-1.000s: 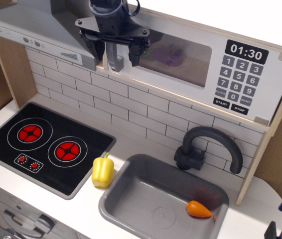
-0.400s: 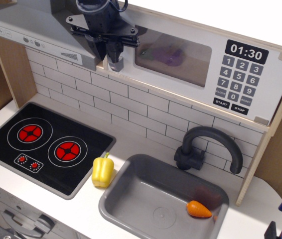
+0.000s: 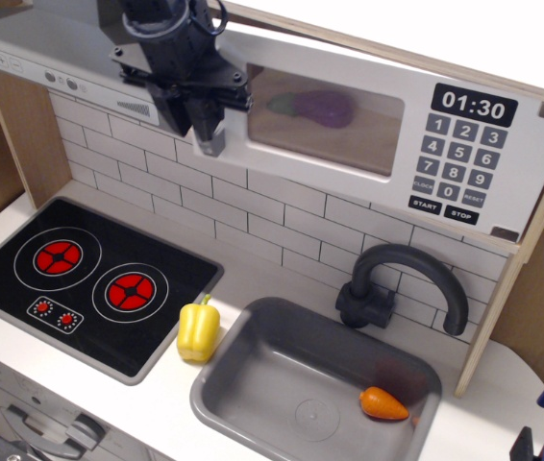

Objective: Open microwave

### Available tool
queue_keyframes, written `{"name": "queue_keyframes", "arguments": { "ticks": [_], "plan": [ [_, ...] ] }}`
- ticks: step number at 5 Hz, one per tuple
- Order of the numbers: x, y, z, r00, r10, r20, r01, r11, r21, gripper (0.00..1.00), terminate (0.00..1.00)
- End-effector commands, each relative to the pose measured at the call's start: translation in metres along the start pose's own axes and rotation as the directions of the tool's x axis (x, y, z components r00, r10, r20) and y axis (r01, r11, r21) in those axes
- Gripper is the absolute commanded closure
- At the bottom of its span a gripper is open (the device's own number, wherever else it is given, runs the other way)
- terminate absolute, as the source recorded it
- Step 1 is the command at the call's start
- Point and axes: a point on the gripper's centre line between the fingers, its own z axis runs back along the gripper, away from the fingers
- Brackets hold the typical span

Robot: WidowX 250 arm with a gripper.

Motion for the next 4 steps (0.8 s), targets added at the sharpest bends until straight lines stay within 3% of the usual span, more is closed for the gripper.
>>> {"name": "queue_keyframes", "arguments": {
  "ticks": [1, 2, 3, 4],
  "plan": [
    [-0.053, 0.005, 0.038, 0.977, -0.074, -0.199, 0.045, 0.989, -0.143, 0.0, 0.0],
    [-0.086, 0.022, 0.056, 0.949, -0.116, -0.292, 0.056, 0.977, -0.206, 0.0, 0.0],
    [-0.085, 0.048, 0.057, 0.936, -0.081, -0.343, 0.026, 0.987, -0.161, 0.0, 0.0],
    [-0.067, 0.068, 0.047, 0.975, 0.083, -0.208, -0.093, 0.995, -0.039, 0.0, 0.0]
  ]
}}
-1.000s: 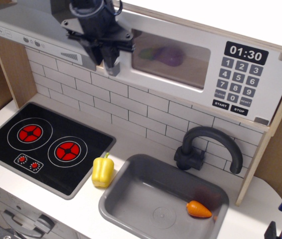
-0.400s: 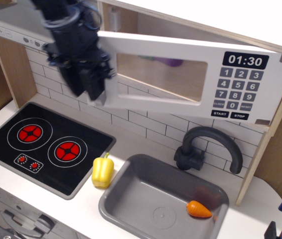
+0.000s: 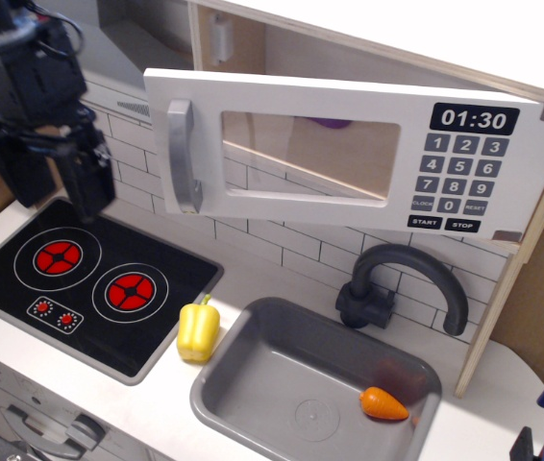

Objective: Open microwave

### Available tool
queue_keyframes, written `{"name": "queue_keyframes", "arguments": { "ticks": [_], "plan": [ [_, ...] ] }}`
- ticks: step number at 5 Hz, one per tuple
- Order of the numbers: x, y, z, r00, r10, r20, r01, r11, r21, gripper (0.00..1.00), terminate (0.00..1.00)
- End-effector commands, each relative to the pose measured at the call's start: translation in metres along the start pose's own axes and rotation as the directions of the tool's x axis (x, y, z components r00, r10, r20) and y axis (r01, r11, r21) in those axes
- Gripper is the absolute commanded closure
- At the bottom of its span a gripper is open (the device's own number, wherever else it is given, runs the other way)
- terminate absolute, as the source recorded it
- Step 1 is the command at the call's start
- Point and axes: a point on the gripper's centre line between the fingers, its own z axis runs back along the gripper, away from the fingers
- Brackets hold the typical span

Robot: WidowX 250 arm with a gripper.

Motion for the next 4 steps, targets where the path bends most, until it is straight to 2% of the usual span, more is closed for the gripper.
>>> {"name": "queue_keyframes", "arguments": {
  "ticks": [1, 2, 3, 4],
  "plan": [
    [0.06, 0.034, 0.024, 0.876, 0.313, 0.368, -0.366, 0.927, 0.083, 0.0, 0.0],
    [0.088, 0.039, 0.03, 0.771, 0.429, 0.47, -0.515, 0.855, 0.063, 0.0, 0.0],
    [0.105, 0.024, 0.031, 0.763, 0.457, 0.458, -0.535, 0.844, 0.048, 0.0, 0.0],
    [0.105, -0.013, 0.02, 0.837, 0.369, 0.405, -0.433, 0.898, 0.078, 0.0, 0.0]
  ]
}}
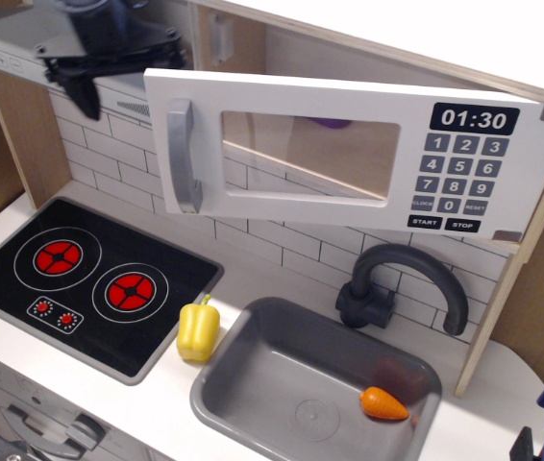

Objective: Open microwave

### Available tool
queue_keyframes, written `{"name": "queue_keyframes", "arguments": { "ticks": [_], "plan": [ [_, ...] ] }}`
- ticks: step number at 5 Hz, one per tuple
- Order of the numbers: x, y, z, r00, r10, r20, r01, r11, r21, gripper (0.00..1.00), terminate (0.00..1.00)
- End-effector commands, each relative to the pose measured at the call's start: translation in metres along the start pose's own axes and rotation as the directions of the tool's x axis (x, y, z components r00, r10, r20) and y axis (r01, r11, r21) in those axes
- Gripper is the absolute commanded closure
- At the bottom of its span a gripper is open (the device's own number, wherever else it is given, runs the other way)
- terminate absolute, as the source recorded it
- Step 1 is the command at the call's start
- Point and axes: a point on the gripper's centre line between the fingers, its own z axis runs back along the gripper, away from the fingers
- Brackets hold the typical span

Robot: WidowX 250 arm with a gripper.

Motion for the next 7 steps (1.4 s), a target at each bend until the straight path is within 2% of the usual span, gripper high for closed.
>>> {"name": "queue_keyframes", "arguments": {
  "ticks": [1, 2, 3, 4, 5, 6, 7],
  "plan": [
    [-0.054, -0.047, 0.029, 0.972, -0.221, -0.077, 0.218, 0.975, -0.038, 0.0, 0.0],
    [-0.093, -0.066, 0.032, 0.951, -0.277, -0.136, 0.275, 0.961, -0.039, 0.0, 0.0],
    [-0.132, -0.087, 0.019, 0.918, -0.349, -0.188, 0.344, 0.937, -0.063, 0.0, 0.0],
    [-0.157, -0.112, 0.013, 0.905, -0.363, -0.219, 0.354, 0.932, -0.084, 0.0, 0.0],
    [-0.179, -0.133, 0.013, 0.89, -0.375, -0.258, 0.362, 0.927, -0.097, 0.0, 0.0],
    [-0.192, -0.143, 0.017, 0.873, -0.419, -0.248, 0.412, 0.907, -0.082, 0.0, 0.0],
    [-0.192, -0.143, 0.017, 0.873, -0.419, -0.248, 0.412, 0.907, -0.082, 0.0, 0.0]
  ]
}}
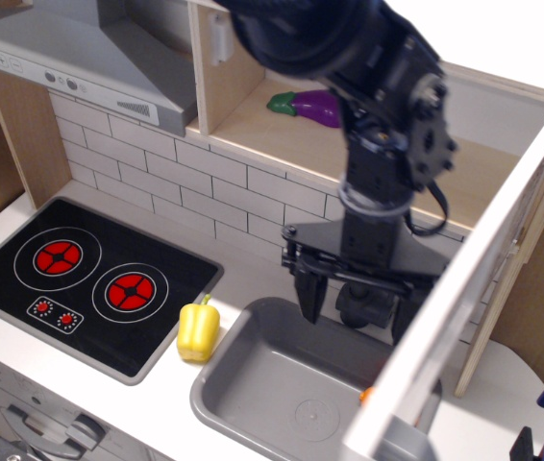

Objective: Open microwave

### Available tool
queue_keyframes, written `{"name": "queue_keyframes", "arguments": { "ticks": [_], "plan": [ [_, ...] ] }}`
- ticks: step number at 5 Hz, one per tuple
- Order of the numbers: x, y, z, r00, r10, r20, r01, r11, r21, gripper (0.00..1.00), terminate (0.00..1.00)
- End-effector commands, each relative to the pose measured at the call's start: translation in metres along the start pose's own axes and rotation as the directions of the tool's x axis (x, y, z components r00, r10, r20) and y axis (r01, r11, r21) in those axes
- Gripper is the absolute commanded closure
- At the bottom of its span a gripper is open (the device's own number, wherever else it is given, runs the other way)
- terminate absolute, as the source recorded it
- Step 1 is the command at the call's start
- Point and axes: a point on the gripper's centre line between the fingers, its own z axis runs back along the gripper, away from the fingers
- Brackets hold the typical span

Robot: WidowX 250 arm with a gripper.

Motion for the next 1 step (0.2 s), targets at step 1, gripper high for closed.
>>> {"name": "queue_keyframes", "arguments": {
  "ticks": [1],
  "plan": [
    [-0.003, 0.0032, 0.0251, 0.999, -0.003, 0.036, 0.003, 1.0, -0.02, 0.0, 1.0]
  ]
}}
